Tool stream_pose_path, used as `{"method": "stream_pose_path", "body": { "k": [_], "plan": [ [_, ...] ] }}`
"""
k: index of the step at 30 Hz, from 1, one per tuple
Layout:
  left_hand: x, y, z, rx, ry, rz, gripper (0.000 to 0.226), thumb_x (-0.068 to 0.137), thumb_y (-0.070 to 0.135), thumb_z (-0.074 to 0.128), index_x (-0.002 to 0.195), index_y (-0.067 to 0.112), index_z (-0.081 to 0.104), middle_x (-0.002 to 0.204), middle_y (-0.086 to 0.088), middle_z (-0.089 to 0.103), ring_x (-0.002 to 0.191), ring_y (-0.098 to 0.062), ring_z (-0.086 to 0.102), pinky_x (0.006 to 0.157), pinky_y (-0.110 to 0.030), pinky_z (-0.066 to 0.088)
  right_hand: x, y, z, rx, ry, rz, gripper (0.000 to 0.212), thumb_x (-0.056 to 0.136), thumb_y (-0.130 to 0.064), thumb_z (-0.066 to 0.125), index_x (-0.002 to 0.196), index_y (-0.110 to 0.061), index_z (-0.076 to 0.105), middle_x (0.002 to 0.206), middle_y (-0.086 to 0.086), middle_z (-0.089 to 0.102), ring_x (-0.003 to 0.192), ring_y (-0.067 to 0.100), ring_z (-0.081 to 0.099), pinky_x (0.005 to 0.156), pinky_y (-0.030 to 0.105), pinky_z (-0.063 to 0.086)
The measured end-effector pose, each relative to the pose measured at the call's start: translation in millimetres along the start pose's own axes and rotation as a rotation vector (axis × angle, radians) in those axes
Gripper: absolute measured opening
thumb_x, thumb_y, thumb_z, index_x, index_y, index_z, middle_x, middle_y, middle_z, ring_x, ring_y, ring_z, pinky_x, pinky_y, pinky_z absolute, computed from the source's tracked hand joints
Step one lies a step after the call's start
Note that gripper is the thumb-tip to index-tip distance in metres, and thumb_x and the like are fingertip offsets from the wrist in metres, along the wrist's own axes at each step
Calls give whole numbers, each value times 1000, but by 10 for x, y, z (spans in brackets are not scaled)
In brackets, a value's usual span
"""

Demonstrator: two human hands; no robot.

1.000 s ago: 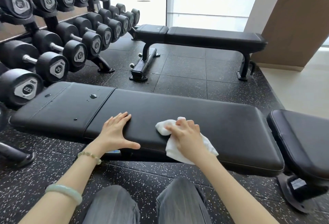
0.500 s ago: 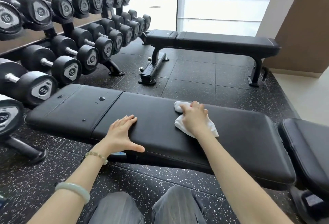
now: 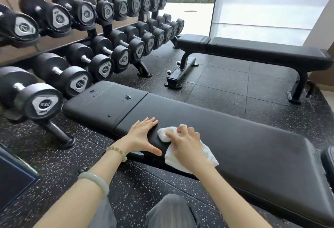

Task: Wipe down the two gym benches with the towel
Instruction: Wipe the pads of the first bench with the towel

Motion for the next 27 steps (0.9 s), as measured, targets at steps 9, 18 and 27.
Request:
{"method": "stream_pose_path", "body": {
  "k": [9,18,27],
  "plan": [
    [0,-44,34,-27,46,22,131,41,80,60,151,27,12,158,12,4,142,-2,-7,115,-27,-9,121,-9,136,-64,51,-21,43,41,-23,83,77,-35,62,82,1,54,65,27,53,56,35,43],
    [-350,-936,-602,-184,302,19,132,43,73,70,150,22,13,154,8,16,138,0,5,112,-22,5,1006,108,500,-38,-214,108,43,78,-23,44,117,-41,48,110,1,44,102,30,39,91,43,35],
    [-13,-2026,-837,178,150,60,149,28,103,30,150,17,20,157,2,16,145,-13,4,117,-36,-4,1776,459,825,-123,-210,366,45,83,-24,42,122,-44,52,110,5,49,105,33,41,94,46,31]
  ]
}}
Point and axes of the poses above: each hand's wrist, its own x-axis towards the middle knuckle, its own z-axis out of the palm, y = z × x, the point moved 8 cm from there along x, towards the middle knuckle
